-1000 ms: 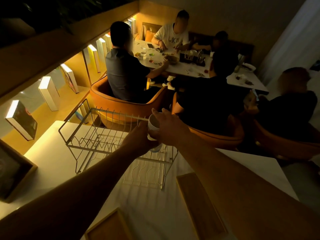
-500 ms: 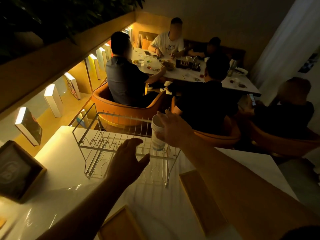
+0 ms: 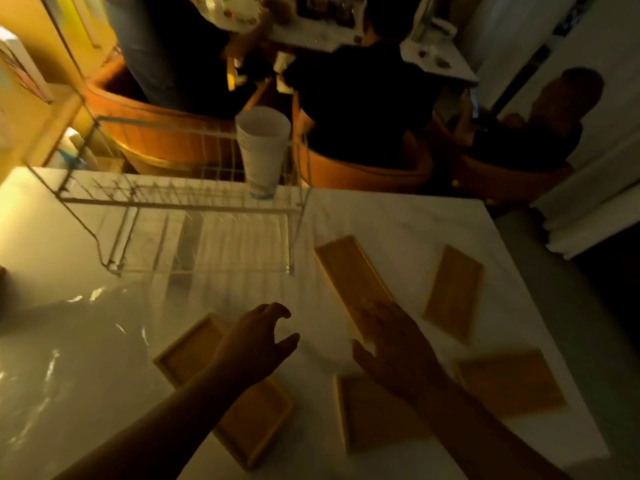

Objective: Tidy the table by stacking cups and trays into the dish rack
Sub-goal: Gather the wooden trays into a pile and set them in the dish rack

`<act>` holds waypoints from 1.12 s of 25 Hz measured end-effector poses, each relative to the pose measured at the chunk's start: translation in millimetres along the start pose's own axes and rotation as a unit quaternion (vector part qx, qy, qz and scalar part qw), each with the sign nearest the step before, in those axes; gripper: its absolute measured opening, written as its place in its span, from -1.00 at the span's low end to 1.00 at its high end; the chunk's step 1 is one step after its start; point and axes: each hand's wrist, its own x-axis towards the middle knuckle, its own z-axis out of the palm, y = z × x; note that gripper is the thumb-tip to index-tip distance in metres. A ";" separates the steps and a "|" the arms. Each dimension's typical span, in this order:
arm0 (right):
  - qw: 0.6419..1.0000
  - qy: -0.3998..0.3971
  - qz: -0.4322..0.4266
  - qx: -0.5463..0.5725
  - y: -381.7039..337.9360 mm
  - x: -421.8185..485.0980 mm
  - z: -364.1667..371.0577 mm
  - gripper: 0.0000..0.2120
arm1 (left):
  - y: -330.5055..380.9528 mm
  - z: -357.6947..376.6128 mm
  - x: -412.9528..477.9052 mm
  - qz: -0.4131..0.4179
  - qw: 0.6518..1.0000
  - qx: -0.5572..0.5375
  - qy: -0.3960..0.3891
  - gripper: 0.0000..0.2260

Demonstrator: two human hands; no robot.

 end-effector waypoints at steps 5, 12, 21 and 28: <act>0.991 -0.084 0.104 -0.020 89.7 -88.1 62.7 -0.48 | 22.1 87.7 -12.4 0.006 0.994 0.019 -0.104 -0.61; 0.969 -0.132 0.210 0.019 179.0 -132.4 117.1 -0.41 | 53.3 177.7 -29.7 -0.065 0.977 0.093 -0.178 -0.67; 0.949 -0.155 0.263 0.083 196.8 -130.0 156.6 -0.45 | 55.2 208.8 -25.0 -0.153 0.974 0.140 -0.090 -0.81; 0.958 -0.112 0.228 0.129 211.9 -122.5 152.3 -0.47 | 85.5 207.0 -13.9 -0.175 0.976 0.127 0.005 -0.83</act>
